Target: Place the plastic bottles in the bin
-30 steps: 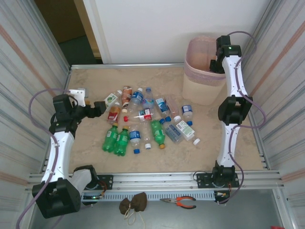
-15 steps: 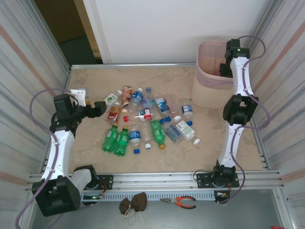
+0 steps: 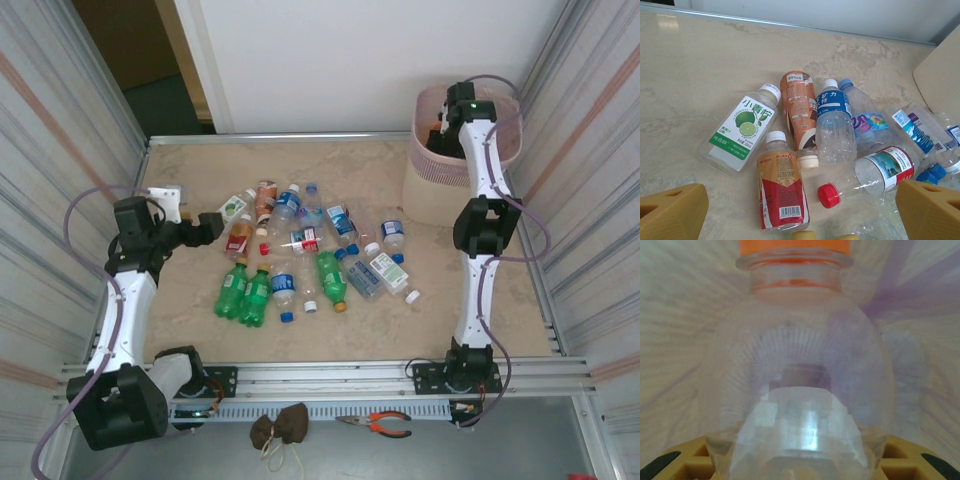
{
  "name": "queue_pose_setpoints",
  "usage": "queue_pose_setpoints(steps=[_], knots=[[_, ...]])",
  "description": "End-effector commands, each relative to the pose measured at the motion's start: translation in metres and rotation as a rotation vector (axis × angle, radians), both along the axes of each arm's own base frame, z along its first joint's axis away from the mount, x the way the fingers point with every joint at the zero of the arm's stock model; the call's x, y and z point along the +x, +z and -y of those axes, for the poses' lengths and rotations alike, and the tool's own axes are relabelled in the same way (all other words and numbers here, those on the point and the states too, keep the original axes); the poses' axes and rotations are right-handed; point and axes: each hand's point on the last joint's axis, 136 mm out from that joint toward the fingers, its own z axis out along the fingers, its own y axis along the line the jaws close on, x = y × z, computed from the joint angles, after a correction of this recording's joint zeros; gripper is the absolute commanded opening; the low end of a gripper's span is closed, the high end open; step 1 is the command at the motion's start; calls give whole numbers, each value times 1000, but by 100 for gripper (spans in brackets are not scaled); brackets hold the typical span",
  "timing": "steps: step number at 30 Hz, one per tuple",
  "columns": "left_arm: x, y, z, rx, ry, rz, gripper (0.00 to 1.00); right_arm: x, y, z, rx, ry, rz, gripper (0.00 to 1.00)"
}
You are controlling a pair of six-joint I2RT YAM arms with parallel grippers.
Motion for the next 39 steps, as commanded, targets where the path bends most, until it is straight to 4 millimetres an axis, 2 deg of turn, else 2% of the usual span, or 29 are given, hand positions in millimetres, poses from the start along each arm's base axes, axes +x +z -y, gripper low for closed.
queue_pose_setpoints(steps=[1, 5, 7, 10, 13, 16, 26, 35, 39], knots=[[3, 8, 1, -23, -15, 20, 96, 9, -12, -6, 31, -11, 4, 41], [4, 8, 0, -27, -10, 22, 96, 12, -15, -8, 50, -23, 9, 52], [4, 9, 0, -33, -12, 25, 96, 12, -10, -10, 58, -24, 17, 58], [5, 10, -3, -46, -5, 26, 96, 10, 1, -10, 55, -24, 33, 62], [5, 11, -4, -54, -1, 27, 96, 6, 18, -8, 46, -27, 58, 63], [6, 11, -5, -62, 2, 28, 96, 3, 38, -8, 43, -24, 91, 69], [6, 13, -6, -69, 4, 35, 96, -19, 114, -9, 16, -24, 218, 68], [7, 15, -5, -93, 7, 27, 96, -56, 179, -17, -37, -16, 313, 68], [7, 15, -4, -108, 4, 20, 96, -75, 200, -27, -48, 0, 338, 67]])
